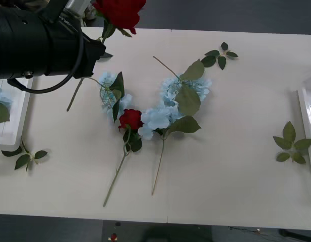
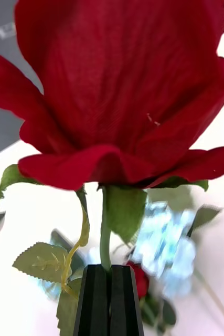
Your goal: Put the red flowers into the right box and the blue flowers into the left box
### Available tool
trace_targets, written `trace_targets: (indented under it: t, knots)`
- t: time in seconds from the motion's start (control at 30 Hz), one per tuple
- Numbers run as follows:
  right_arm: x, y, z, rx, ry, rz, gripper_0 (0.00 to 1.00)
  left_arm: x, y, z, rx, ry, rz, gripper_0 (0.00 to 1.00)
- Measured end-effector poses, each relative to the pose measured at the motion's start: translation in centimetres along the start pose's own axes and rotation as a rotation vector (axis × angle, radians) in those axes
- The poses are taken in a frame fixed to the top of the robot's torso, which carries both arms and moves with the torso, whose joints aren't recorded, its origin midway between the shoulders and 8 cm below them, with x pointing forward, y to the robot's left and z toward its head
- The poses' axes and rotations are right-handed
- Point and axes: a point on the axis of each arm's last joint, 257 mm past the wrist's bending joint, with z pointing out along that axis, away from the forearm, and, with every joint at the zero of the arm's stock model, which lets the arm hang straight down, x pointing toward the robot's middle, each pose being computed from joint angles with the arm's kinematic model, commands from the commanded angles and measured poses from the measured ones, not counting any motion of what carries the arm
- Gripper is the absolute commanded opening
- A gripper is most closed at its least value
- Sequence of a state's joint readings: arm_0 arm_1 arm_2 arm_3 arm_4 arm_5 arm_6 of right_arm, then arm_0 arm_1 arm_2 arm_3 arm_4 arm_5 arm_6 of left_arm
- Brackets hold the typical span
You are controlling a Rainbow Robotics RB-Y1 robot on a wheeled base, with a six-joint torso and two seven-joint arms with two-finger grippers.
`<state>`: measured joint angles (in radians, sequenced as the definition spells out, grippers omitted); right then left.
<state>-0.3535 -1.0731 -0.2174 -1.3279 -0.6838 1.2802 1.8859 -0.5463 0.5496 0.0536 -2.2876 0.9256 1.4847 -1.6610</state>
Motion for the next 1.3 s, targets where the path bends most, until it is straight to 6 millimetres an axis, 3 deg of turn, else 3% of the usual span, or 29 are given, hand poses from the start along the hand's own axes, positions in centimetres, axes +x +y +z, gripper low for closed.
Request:
trace_targets:
  t: [0.13, 0.33, 0.4, 0.43, 0.47, 0.53, 0.6, 0.77, 0.93, 1.03, 1.17, 1.3]
  knots:
    - [-1.5, -2.0, 2.1, 0.029, -0.028, 0.043, 0.0, -2.3, -2.1, 0.9, 0.051, -0.098, -0.031, 0.0]
    - [-3.1, -2.4, 4.4, 0.075, -0.08, 0.026, 0.03, -4.5, -7.2, 2.9, 0.163, -0.228, -0.087, 0.0]
    - [-3.1, -2.1, 5.0, 0.083, -0.082, 0.001, 0.31, -5.3, -8.4, 3.1, 0.193, -0.273, -0.109, 0.0]
    - [-2.9, -1.9, 5.2, 0.083, -0.077, -0.007, 0.39, -5.8, -8.8, 3.1, 0.203, -0.292, -0.118, 0.0]
    - [-2.8, -1.7, 5.3, 0.082, -0.073, -0.012, 0.6, -6.2, -9.1, 3.1, 0.212, -0.305, -0.125, 0.0]
    - [-2.8, -1.7, 5.3, 0.081, -0.072, -0.011, 0.74, -6.8, -9.5, 2.9, 0.226, -0.325, -0.136, 0.0]
    - [-2.8, -1.8, 5.2, 0.078, -0.077, 0.002, 0.84, -7.3, -10.0, 2.4, 0.238, -0.342, -0.137, 0.0]
    - [-3.5, -0.8, 5.0, 0.014, -0.108, 0.066, 0.91, -8.7, -11.3, 1.1, 0.268, -0.391, -0.118, 0.0]
    - [-3.7, 2.9, 4.7, -0.122, -0.102, 0.089, 0.94, -8.2, -14.4, 2.4, 0.303, -0.377, -0.069, 0.0]
    - [-5.1, 6.1, 3.5, -0.189, -0.176, -0.054, 0.94, -7.8, -16.4, 3.3, 0.305, -0.389, 0.007, 0.0]
    - [-6.1, 10.8, -0.2, -0.278, -0.304, -0.18, 0.94, -5.8, -18.2, 4.5, 0.313, -0.356, 0.032, 0.0]
    - [-5.1, 14.7, -4.0, -0.371, -0.386, -0.215, 0.94, -5.0, -19.0, 4.8, 0.322, -0.359, 0.018, 0.0]
